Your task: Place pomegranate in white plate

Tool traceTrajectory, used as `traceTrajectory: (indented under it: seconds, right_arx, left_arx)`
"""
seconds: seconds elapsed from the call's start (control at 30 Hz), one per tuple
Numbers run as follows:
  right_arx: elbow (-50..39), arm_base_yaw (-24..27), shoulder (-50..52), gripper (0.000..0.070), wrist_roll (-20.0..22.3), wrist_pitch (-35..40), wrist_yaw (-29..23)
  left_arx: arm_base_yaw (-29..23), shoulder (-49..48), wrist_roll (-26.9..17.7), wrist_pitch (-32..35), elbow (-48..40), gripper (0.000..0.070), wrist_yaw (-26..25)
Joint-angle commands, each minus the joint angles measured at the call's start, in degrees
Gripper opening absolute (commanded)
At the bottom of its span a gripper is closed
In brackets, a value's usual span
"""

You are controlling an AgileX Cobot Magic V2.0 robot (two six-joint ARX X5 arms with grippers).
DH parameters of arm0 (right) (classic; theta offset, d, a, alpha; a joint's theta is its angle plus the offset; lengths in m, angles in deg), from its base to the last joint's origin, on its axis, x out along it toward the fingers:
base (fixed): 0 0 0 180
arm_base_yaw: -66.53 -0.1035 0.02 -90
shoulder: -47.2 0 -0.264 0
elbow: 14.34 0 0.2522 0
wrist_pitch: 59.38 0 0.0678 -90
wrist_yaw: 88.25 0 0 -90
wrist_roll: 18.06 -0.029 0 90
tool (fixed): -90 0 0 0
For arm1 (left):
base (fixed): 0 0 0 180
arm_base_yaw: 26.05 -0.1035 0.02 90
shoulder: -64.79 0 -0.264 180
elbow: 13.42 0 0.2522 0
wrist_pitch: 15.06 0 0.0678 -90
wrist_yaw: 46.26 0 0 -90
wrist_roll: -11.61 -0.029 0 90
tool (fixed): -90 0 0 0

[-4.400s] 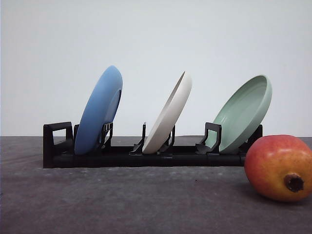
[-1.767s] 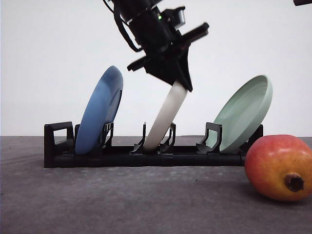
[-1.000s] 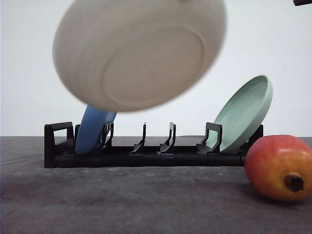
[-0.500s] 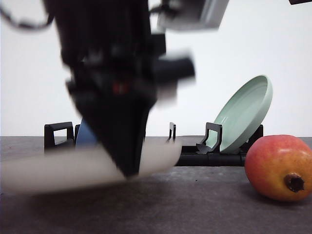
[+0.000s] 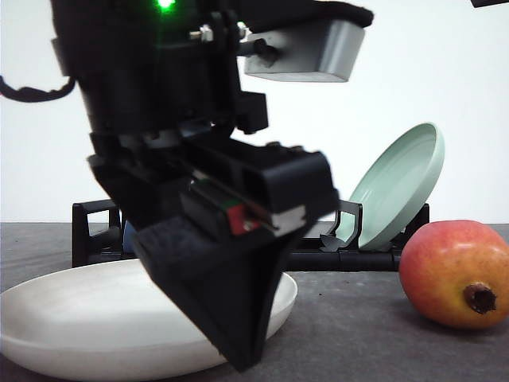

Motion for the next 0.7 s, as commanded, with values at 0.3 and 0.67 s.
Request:
traceTrajectory:
  seconds: [0.3,0.67]
  right_arx:
    - [0.83,-3.22,-2.49,0.0585,-0.83,-2.27,-0.07]
    - [0.83,-7.11,-13.99,0.0598,-2.34,-12.03,-10.46]
  left_arx:
    - [0.92,-12.22,8.77,-3.67,1.38,0.0622,-0.02]
    - [0.96,-38.65,14.50,-13.59,1.27,0.0581,0.41]
